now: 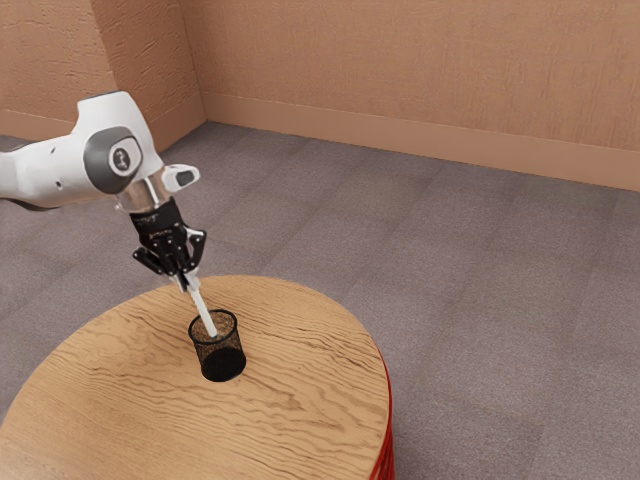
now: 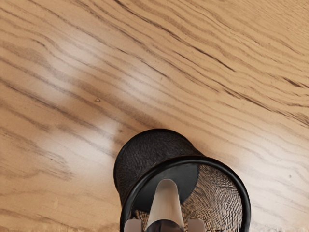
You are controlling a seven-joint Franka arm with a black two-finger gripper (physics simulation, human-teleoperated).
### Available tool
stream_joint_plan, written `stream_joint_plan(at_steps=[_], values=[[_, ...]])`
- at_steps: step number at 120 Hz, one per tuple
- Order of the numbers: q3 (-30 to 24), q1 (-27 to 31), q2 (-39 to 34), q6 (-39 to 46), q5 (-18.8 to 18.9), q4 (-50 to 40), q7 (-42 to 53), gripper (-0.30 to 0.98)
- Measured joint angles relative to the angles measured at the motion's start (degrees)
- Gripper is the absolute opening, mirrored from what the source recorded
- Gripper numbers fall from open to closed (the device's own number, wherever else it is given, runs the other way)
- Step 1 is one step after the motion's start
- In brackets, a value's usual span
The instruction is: Take the marker out of the pen holder and place it to the left of the pen holder.
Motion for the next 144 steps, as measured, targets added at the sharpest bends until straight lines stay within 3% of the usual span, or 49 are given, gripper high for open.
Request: stream_joint_plan(at_steps=[23, 55, 70, 113, 144], values=[[0.7, 0.3, -6.2, -4.9, 3.5, 0.0, -0.9, -0.10], [0.6, 0.4, -7.1, -18.0, 18.0, 0.0, -2.9, -0.10], [0.5, -0.3, -3.3, -22.6, 21.7, -0.5, -3.9, -0.10], [0.0, -1.7, 6.7, -25.1, 22.7, -0.1, -5.9, -0.08], [0.1, -0.9, 14.3, -23.7, 21.4, 6.2, -6.1, -0.07]])
